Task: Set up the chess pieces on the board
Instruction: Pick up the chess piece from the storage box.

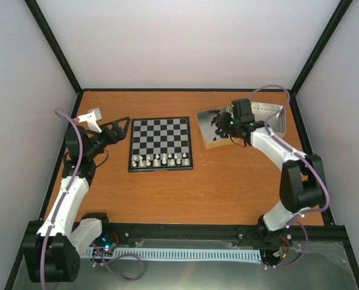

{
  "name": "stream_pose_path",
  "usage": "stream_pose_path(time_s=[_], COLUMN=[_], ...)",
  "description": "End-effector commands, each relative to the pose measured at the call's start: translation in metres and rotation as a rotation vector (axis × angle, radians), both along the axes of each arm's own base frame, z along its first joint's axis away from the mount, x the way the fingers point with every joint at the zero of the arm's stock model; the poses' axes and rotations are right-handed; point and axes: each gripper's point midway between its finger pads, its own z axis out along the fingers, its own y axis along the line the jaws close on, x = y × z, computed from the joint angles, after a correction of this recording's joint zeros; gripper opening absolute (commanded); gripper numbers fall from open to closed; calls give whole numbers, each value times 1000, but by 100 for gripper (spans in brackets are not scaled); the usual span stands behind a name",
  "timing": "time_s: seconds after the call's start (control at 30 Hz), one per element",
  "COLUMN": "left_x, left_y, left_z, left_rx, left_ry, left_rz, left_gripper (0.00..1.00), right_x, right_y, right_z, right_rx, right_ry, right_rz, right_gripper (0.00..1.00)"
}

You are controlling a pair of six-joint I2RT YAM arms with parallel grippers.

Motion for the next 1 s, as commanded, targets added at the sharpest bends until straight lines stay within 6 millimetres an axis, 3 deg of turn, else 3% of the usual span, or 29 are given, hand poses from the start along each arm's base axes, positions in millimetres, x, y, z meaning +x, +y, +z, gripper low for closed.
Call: stream_pose_path(time_s=[0.0,0.1,0.27,0.37,0.67,0.83,0.97], left_x=[7,13,24,27,25,24,24], left_y=[-1,1,-3,-3,-4,-4,-1], left_z=[24,17,27,31,18,17,19], left_rx=[-38,-34,4,41,60,62,79], left_ry=[-8,2,-19,-33,-10,-2,0], left_rz=[6,21,-12,-23,-31,-31,-16], left_gripper=[100,100,100,100,100,100,100], right_x=[17,32,50,61,94,112,112], right_y=[-13,-20,-16,-14,-1,-1,-2], right_z=[-11,-16,-47,-58,-89,-94,-102], right_rx=[-90,-188,-277,-283,-284,-337,-424], right_ry=[82,119,217,226,229,218,260], right_rz=[-126,-135,-79,-85,-66,-44,46], right_gripper=[54,55,54,47,46,43,42])
